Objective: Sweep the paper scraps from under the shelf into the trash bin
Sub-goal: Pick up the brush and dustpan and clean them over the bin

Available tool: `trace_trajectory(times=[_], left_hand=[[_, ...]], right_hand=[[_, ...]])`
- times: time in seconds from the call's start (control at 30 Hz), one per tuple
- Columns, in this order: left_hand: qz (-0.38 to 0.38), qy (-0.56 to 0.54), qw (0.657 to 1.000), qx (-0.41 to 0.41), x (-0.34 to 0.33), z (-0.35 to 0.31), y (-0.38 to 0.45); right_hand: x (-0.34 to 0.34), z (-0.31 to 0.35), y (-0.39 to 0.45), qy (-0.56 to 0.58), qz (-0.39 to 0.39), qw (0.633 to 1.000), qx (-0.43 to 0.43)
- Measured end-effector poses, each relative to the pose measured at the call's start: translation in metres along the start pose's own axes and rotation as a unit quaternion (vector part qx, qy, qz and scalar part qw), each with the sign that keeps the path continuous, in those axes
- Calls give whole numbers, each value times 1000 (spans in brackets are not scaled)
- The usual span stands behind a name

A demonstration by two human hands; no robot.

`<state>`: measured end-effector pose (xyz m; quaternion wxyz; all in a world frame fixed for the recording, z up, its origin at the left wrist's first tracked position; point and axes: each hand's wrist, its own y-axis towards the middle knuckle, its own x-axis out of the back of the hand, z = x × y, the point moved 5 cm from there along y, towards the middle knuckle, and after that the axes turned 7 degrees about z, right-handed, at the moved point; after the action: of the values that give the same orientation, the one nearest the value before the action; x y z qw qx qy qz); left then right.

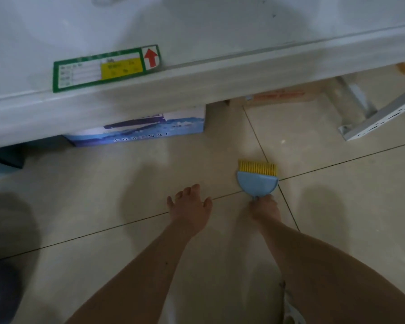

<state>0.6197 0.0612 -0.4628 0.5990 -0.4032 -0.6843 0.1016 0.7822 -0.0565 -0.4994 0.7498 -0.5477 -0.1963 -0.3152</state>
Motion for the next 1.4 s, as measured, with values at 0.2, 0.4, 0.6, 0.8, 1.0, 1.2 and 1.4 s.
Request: trace_trajectory(times=[0.2,0.4,0.6,0.8,1.0,1.2,1.4], left_hand=[[-4,-13,1000,13,4,14,-4],[-37,-39,998,21,44,37,-37],[-95,-74,991,65,99,91,-98],[-170,-126,970,116,150,163,-179],[-243,-156,942,170,193,237,-271],[-288,-167,921,204,221,287,-360],[-353,-191,887,228,239,319,-430]], right_hand=[[-17,6,-22,4,39,999,-6],[-37,47,-82,-35,82,995,55],[-62,113,-187,-87,113,971,190],[-100,167,-314,-106,169,925,325],[-131,195,-429,-134,191,886,401],[-152,198,-513,-134,245,868,410],[-155,204,-601,-127,244,836,474]])
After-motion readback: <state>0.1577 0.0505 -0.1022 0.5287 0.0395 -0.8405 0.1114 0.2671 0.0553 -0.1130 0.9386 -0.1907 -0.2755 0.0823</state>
